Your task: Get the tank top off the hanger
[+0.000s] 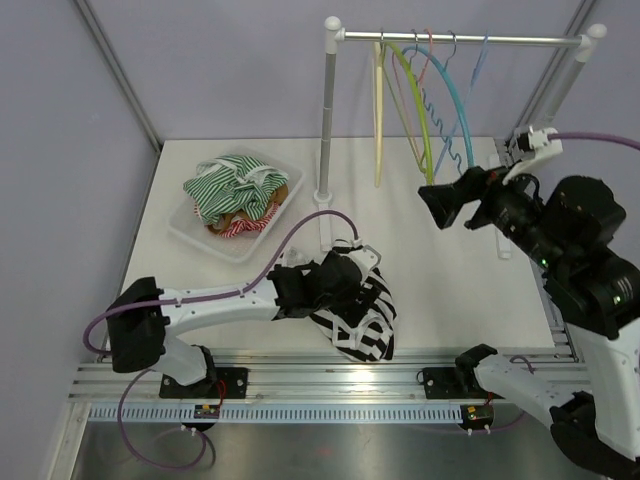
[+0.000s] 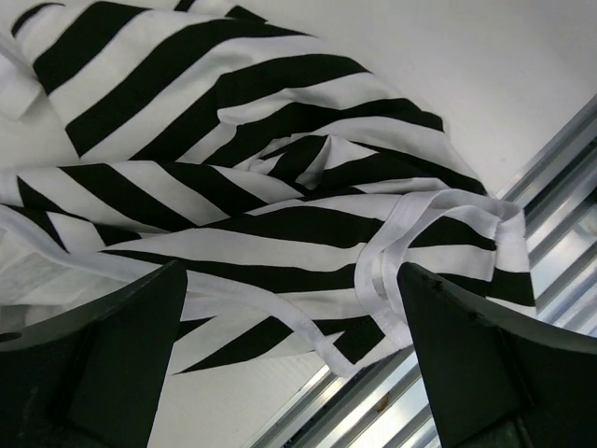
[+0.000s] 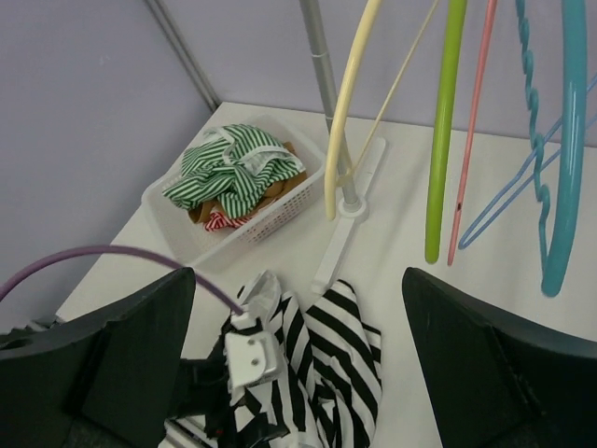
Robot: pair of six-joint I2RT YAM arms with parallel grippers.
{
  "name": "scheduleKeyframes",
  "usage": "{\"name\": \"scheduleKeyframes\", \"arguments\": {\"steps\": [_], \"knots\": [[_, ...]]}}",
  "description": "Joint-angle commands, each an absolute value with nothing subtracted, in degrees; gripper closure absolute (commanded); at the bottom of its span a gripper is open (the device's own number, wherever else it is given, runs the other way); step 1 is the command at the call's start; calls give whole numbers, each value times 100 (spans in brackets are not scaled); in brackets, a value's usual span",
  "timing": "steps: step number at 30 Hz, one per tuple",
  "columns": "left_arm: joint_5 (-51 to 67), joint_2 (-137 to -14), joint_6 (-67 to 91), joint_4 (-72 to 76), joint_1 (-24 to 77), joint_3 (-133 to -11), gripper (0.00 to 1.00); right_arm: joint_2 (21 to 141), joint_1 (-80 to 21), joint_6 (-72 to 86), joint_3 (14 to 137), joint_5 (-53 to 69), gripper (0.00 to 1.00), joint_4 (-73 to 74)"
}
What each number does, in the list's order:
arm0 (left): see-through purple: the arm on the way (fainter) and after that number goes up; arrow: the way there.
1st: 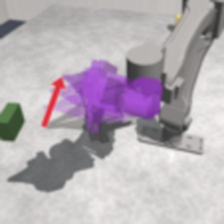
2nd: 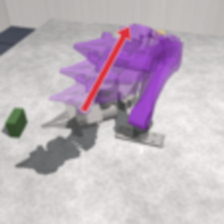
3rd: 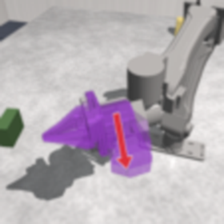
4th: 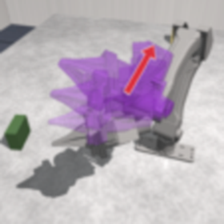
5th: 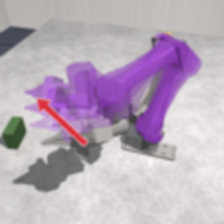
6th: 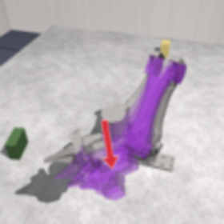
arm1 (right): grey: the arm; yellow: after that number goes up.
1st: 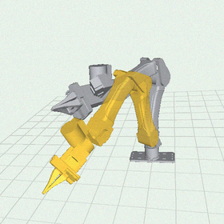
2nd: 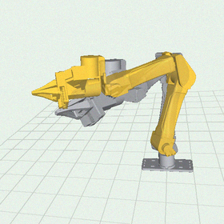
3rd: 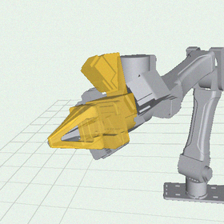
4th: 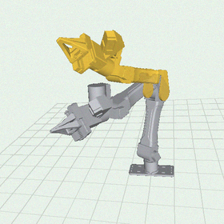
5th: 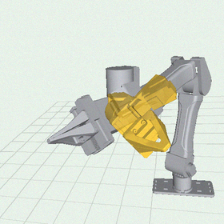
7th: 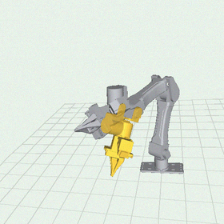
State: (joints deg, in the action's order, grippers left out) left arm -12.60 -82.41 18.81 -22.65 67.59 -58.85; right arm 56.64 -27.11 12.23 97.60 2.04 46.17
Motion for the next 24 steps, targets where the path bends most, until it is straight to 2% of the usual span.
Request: {"name": "scheduleKeyframes", "arguments": {"steps": [1, 5, 11, 15, 17, 18, 19, 22, 24], "knots": [[-1309, -8621, 1854, -1653, 6785, -6021, 1, 4950, -2742, 1178, 9064, 790, 0, 4307], [-1353, -9288, 1942, -1486, 6794, -6021, 1, 4291, -2742, 1160, 8588, 870, 1, 4421], [-1371, -9992, 2065, -1161, 6829, -5933, 1, 3973, -2742, 1151, 8288, 835, 1, 4711], [-985, -10484, 2197, -1002, 6829, -5976, 2, 3753, -2742, 1143, 8209, 835, 1, 4702], [-748, -10599, 2302, -1002, 6829, -6012, 26, 3639, -2733, 1143, 8139, 844, 1, 4632], [-712, -10600, 2329, -985, 6829, -6003, 51, 3613, -2742, 1143, 8113, 844, 1, 4623], [-721, -10574, 2364, -1010, 6829, -5994, 80, 3578, -2742, 1125, 8086, 826, 1, 4606], [-974, -10302, 2408, -1359, 6829, -6107, 100, 3481, -2733, 1099, 8068, 756, 0, 4632], [-1159, -9865, 2434, -1834, 6829, -6205, 100, 3393, -2733, 1072, 8077, 677, 0, 4632]]}}
